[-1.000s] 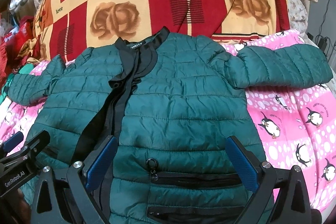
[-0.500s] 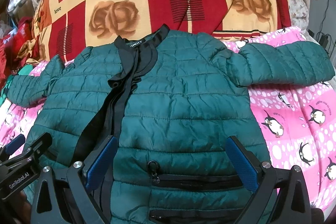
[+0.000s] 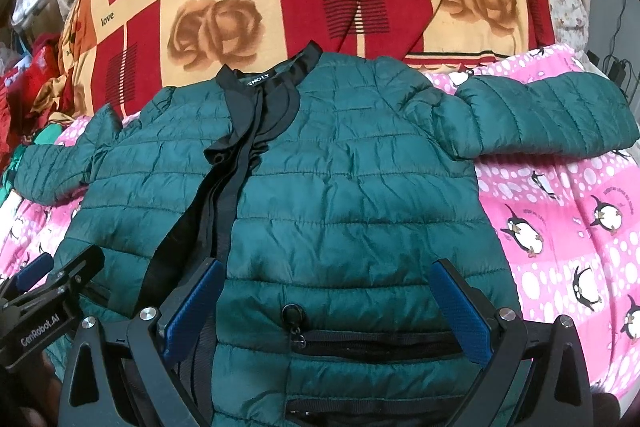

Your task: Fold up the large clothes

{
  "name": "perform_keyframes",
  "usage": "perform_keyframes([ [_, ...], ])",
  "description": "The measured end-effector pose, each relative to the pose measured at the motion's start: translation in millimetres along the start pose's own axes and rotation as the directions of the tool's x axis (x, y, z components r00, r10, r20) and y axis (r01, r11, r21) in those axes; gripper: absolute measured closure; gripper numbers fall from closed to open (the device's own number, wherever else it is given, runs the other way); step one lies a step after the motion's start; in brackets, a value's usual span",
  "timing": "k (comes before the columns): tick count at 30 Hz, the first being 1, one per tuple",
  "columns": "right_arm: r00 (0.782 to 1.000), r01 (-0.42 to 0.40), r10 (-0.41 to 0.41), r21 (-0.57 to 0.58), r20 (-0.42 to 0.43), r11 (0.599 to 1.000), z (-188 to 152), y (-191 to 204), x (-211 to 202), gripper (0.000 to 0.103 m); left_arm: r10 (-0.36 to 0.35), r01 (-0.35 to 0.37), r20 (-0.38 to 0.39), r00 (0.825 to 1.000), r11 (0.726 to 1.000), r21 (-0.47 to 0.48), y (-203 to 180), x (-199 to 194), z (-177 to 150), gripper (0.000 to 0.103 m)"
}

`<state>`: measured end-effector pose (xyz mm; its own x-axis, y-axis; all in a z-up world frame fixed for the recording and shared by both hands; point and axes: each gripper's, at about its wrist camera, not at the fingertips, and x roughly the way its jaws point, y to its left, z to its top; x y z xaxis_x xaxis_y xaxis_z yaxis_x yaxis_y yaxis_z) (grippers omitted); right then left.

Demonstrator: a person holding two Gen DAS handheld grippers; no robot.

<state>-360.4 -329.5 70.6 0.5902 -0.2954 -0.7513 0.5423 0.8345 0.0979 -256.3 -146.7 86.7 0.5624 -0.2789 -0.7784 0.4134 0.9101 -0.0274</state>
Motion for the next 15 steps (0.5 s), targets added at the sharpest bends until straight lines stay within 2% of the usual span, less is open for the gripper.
perform_keyframes([
  [15,1.000,-0.011,0.011,0.020,0.001,1.000,-2.3,-1.9,-1.6,0.001,0.011,-0.011,-0.003,1.000,1.000,-0.001,2.0,4.8,4.9,0.001],
])
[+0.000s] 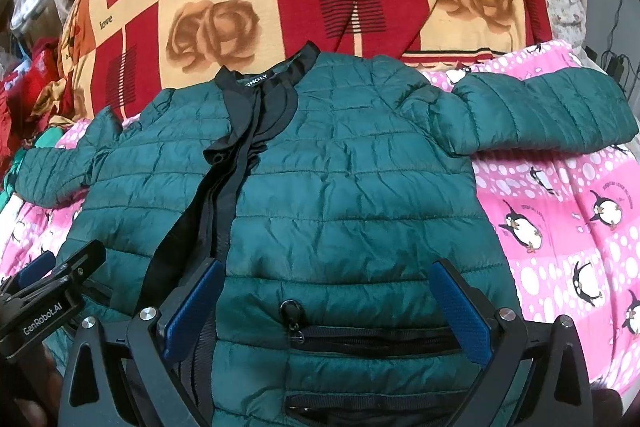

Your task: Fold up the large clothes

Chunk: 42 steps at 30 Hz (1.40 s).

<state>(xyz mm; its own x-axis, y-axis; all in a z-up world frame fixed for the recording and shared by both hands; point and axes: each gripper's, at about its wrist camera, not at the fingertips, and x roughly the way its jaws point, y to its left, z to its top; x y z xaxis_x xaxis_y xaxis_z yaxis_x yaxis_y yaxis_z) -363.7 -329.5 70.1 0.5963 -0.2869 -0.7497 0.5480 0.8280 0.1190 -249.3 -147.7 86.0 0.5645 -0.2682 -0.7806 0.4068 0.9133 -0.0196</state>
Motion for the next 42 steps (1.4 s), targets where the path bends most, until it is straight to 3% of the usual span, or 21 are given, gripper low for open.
perform_keyframes([
  [15,1.000,-0.005,0.005,0.011,-0.013,1.000,1,-2,5,0.001,0.028,-0.029,0.007,1.000,0.999,0.027,-2,4,2,0.001],
  [23,1.000,-0.002,0.002,0.013,-0.010,1.000,5,-3,8,0.001,0.015,-0.015,0.004,1.000,1.000,0.023,-3,6,8,0.001],
  [29,0.999,-0.045,0.045,0.053,0.004,0.998,17,-8,13,0.001,-0.002,0.003,-0.002,1.000,1.000,0.020,-5,9,18,0.001],
  [42,1.000,0.003,-0.002,0.006,-0.008,1.000,35,-3,27,0.001,-0.023,0.023,-0.002,1.000,1.000,0.002,-8,21,42,0.001],
])
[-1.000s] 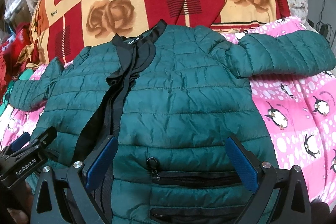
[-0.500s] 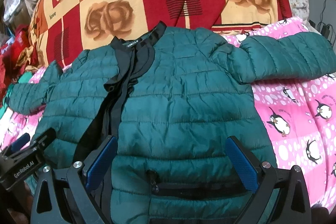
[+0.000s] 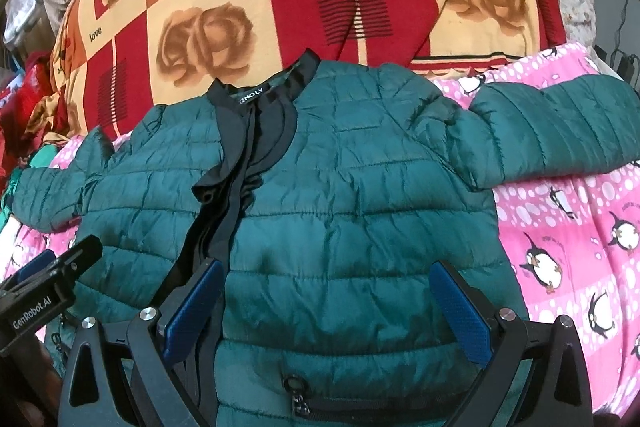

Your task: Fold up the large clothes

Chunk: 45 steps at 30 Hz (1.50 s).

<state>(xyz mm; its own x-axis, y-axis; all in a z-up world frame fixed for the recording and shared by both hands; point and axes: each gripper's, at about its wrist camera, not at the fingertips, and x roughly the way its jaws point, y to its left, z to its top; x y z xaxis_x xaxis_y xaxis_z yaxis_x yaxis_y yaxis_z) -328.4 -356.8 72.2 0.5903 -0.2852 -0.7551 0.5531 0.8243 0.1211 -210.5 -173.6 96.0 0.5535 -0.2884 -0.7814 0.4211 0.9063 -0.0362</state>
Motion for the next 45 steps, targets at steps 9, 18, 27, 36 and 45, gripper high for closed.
perform_keyframes([
  [9,1.000,0.005,-0.005,0.009,-0.017,1.000,8,-2,15,0.001,0.002,-0.002,-0.017,1.000,1.000,-0.019,2,16,12,0.001],
  [18,1.000,0.006,-0.006,0.000,-0.011,1.000,18,2,26,0.001,0.008,-0.008,-0.020,1.000,1.000,-0.012,0,28,20,0.001],
  [27,1.000,0.009,-0.009,-0.002,-0.003,1.000,39,5,38,0.001,0.015,-0.016,-0.021,1.000,1.000,-0.022,3,39,34,0.001],
  [36,1.000,-0.005,0.005,-0.016,0.004,1.000,50,15,48,0.001,0.043,-0.043,-0.022,0.999,0.999,-0.008,5,53,40,0.001],
  [45,1.000,-0.013,0.013,-0.018,-0.001,1.000,49,19,60,0.001,0.073,-0.074,-0.023,0.997,0.997,-0.020,14,65,42,0.001],
])
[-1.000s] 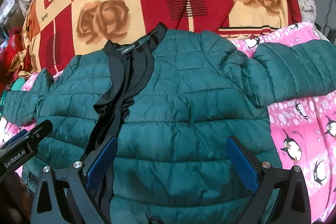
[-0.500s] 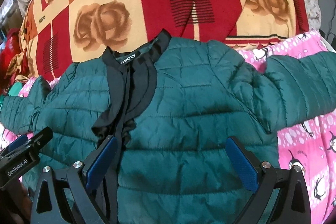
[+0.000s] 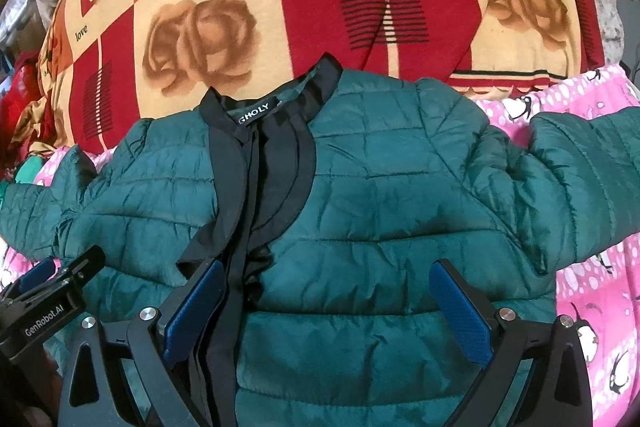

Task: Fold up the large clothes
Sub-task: 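Grasp the jacket sleeve with the left gripper and lift it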

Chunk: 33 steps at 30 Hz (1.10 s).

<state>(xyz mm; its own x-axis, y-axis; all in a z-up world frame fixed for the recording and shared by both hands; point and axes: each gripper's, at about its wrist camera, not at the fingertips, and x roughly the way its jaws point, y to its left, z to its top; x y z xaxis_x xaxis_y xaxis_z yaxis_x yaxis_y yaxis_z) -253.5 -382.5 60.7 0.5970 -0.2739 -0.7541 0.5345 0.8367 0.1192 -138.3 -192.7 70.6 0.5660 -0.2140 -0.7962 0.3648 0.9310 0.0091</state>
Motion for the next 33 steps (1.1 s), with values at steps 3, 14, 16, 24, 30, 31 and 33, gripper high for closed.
perform_keyframes([
  [3,1.000,-0.008,0.008,0.001,0.000,1.000,0,2,5,0.001,0.009,-0.009,-0.001,1.000,1.000,0.002,2,3,0,0.001],
  [14,1.000,-0.011,0.011,-0.004,-0.005,1.000,0,8,14,0.001,0.027,-0.027,0.016,1.000,1.000,-0.004,10,1,1,0.001],
  [16,1.000,-0.007,0.007,-0.003,-0.012,1.000,-1,8,15,0.001,0.030,-0.030,0.017,0.999,1.000,-0.009,11,0,2,0.001],
  [24,1.000,-0.012,0.012,-0.014,-0.018,1.000,-3,10,15,0.001,0.045,-0.044,0.045,0.998,0.999,-0.025,33,-10,7,0.001],
  [30,1.000,-0.020,0.020,-0.033,-0.020,0.999,-5,14,12,0.001,0.079,-0.064,0.088,0.993,0.985,-0.158,108,-23,23,0.001],
  [31,0.999,-0.024,0.023,-0.032,-0.025,0.999,-5,14,13,0.001,0.093,-0.075,0.083,0.992,0.977,-0.198,126,-22,26,0.001],
  [33,0.999,-0.031,0.030,-0.028,-0.031,0.999,-6,15,13,0.001,0.122,-0.099,0.063,0.991,0.953,-0.287,165,-17,32,0.001],
])
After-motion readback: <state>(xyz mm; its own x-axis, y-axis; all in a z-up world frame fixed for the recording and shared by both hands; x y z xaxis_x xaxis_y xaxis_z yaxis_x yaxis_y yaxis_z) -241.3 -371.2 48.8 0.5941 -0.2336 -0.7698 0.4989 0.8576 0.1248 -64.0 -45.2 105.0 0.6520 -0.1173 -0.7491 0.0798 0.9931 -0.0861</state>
